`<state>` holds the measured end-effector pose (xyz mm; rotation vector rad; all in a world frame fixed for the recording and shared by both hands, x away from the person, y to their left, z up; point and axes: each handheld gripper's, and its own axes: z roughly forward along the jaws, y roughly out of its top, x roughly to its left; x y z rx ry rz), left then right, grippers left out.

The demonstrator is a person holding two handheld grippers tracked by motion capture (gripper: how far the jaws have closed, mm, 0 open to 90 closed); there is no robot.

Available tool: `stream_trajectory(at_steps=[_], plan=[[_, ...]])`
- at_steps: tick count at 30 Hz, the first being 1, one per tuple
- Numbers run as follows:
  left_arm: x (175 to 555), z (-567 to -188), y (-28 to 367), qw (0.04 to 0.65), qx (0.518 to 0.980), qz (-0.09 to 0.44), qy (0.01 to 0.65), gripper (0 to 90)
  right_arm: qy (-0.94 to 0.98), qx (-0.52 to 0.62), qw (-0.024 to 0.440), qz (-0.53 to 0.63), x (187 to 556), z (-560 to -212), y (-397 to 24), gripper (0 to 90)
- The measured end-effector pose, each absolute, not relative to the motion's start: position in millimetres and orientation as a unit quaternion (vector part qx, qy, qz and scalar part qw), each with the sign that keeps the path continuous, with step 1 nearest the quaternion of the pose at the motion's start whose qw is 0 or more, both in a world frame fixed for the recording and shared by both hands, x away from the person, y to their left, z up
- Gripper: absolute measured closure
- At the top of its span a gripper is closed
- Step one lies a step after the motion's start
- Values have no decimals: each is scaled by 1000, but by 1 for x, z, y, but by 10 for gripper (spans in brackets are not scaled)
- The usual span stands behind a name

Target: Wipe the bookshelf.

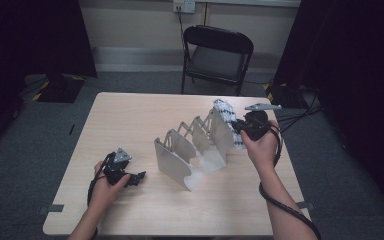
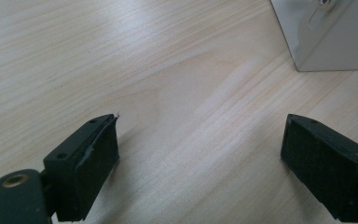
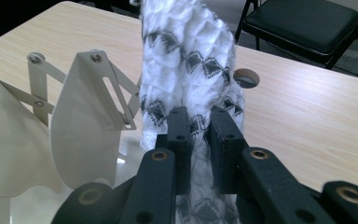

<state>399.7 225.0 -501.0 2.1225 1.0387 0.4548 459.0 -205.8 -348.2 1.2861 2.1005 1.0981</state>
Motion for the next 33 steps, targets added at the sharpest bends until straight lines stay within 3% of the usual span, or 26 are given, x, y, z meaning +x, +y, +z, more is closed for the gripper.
stream_trajectory(at_steps=[33], plan=[[400,-501,225,359,823,176,403,109,765,472,178,401,462,-409,-215,801]])
